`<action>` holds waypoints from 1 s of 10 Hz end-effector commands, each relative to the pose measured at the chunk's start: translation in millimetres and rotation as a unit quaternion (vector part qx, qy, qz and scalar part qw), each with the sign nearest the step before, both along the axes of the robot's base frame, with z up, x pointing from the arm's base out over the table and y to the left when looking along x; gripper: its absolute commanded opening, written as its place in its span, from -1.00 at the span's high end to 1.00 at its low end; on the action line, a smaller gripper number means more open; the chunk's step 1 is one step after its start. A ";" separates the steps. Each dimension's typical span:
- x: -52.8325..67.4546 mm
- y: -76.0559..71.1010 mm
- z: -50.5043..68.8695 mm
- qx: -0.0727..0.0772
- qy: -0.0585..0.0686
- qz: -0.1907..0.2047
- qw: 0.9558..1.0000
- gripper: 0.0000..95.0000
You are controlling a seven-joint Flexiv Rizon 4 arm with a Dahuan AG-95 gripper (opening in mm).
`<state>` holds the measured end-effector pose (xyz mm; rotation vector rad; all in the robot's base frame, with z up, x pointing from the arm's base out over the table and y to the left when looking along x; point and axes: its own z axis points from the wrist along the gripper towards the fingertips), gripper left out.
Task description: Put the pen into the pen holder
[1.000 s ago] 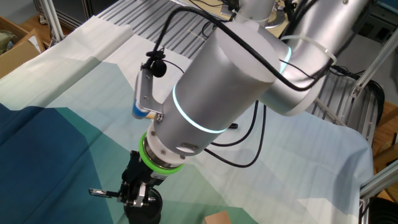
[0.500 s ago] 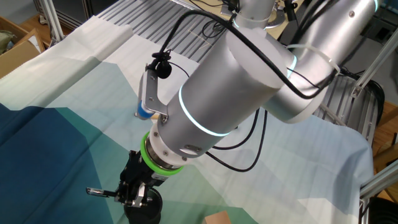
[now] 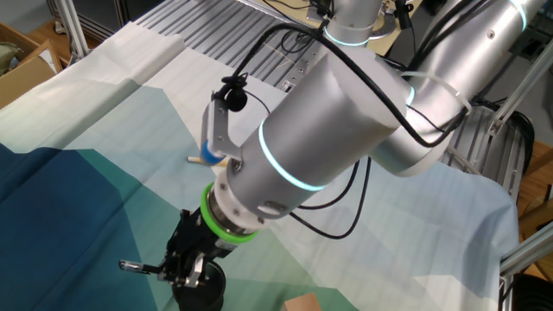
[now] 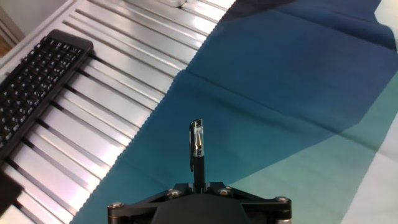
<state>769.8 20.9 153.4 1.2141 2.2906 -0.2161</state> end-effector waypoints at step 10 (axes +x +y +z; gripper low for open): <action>2.8 -6.4 2.4 -0.029 -0.035 -0.005 0.999 1.00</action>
